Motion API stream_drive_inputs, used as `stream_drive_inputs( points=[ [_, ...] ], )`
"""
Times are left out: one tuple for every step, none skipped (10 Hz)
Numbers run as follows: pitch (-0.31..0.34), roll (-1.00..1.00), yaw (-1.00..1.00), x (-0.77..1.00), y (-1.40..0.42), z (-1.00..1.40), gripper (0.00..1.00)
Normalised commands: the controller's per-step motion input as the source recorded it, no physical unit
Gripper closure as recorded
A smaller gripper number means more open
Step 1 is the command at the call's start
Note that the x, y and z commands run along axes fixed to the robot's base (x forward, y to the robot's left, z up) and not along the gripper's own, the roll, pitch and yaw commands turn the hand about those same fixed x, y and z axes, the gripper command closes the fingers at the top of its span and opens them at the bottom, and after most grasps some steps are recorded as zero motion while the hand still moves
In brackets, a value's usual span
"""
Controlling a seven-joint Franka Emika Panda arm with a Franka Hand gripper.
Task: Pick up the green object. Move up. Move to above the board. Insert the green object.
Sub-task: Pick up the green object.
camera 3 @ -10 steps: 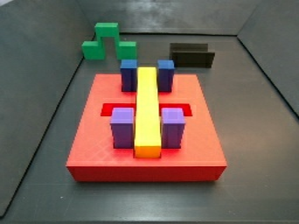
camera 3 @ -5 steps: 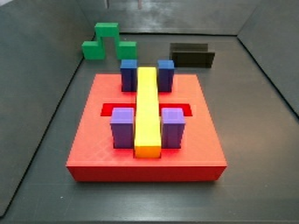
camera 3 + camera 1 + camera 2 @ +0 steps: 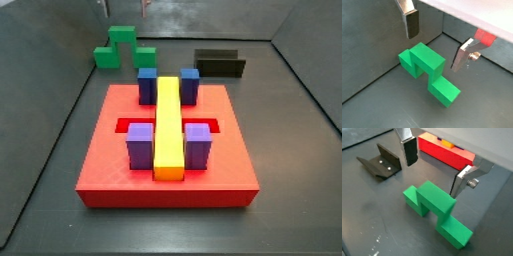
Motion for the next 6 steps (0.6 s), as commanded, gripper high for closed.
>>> stream_drive_inputs(
  points=[
    [-0.011,0.0,-0.05,-0.23,0.0,-0.08,0.0],
    [0.0,0.01,0.0,-0.19,0.03,-0.03,0.0],
    [0.026,0.07,0.0,-0.25,0.09,-0.13,0.0],
    [0.027,0.08,0.0,-0.3,0.12,-0.21,0.0],
    [0.034,0.07,0.0,-0.3,0.13,-0.21,0.0],
    [0.0,0.01,0.0,-0.11,0.11,-0.13,0.0]
  ],
)
